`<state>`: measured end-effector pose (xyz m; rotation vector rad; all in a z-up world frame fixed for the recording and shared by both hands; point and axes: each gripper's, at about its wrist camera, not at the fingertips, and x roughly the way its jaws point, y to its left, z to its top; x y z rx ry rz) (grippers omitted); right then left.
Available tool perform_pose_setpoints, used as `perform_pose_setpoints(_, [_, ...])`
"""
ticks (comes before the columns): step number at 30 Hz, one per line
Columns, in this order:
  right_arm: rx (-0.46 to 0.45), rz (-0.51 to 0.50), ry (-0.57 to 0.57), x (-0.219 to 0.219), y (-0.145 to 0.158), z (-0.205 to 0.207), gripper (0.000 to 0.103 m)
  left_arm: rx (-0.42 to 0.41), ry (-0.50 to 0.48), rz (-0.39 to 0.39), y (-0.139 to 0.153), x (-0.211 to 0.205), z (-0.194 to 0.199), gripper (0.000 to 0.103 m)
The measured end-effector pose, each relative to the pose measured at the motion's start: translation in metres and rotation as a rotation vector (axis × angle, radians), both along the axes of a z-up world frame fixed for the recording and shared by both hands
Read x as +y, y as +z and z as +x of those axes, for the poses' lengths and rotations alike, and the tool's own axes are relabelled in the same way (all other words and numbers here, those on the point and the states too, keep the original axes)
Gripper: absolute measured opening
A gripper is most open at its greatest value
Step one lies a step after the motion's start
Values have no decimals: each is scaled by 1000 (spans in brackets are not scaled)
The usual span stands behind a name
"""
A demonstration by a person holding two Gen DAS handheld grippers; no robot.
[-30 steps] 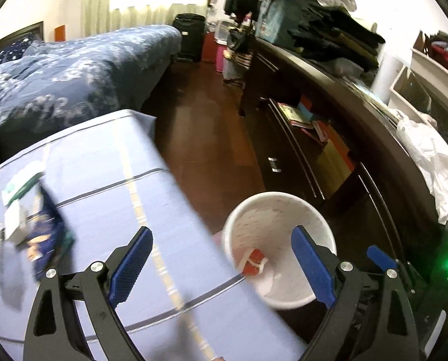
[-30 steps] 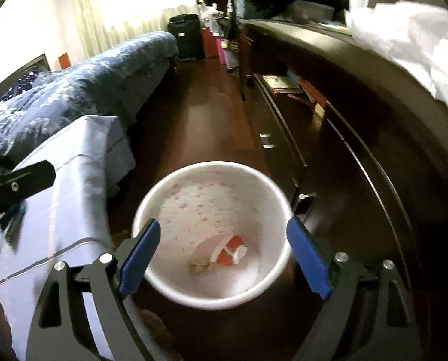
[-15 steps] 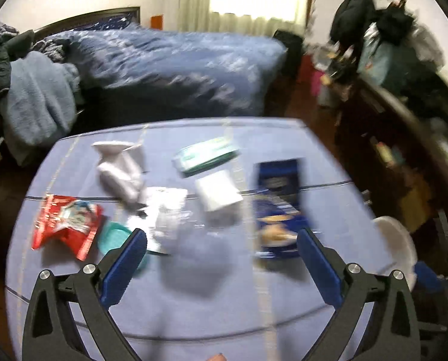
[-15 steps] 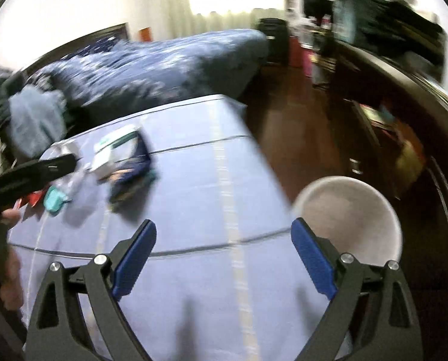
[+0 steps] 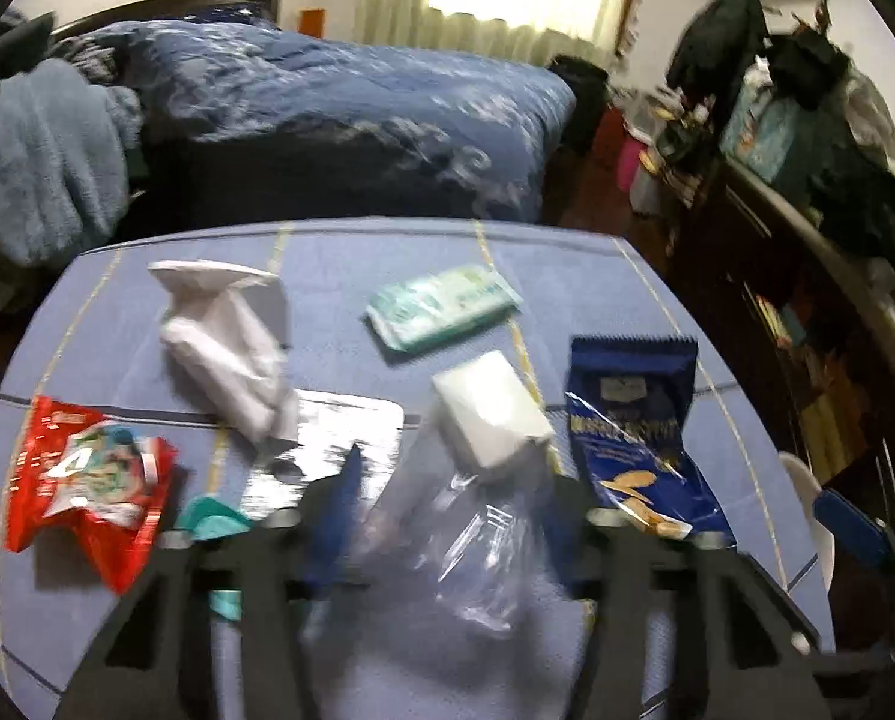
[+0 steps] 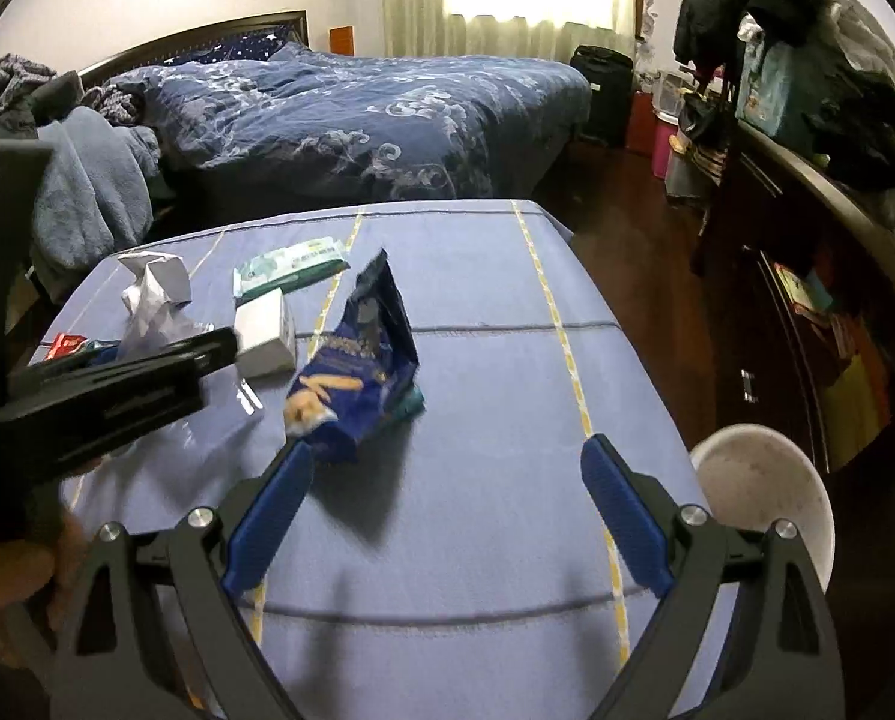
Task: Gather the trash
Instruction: 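Grasp the clear plastic bag with left gripper while right grasps blue biscuit bag, then carry both bags to the wastebasket and release them inside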
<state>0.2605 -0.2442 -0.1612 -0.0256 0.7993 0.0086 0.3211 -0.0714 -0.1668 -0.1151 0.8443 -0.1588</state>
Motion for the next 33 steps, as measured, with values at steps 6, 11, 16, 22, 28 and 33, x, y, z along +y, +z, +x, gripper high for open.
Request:
perform_pose_setpoints(6, [56,29,22,19,-16,46,92,-100,104,-24,27,38,-14,48])
perform_pose_setpoints(11, [91,58,55,33,-28,76,56,-117,133,-30,28,51,-17,49])
perform_pose_setpoints(16, [55,44,61,35,-24,72,19,-89,132,-59,20,55,-15,49])
perform_pose_setpoints(22, [10,112,53,21,-2,50,18,-113,126,-64,29,51,-24,50])
perform_pose_setpoints(28, [-15,151,56,8,12,23,18,-138,102,-54,39,39,-39,50])
perform_pose_setpoints(33, [-17,172,45,-6,11,2,19,-145,74,-35,44,21,-53,50])
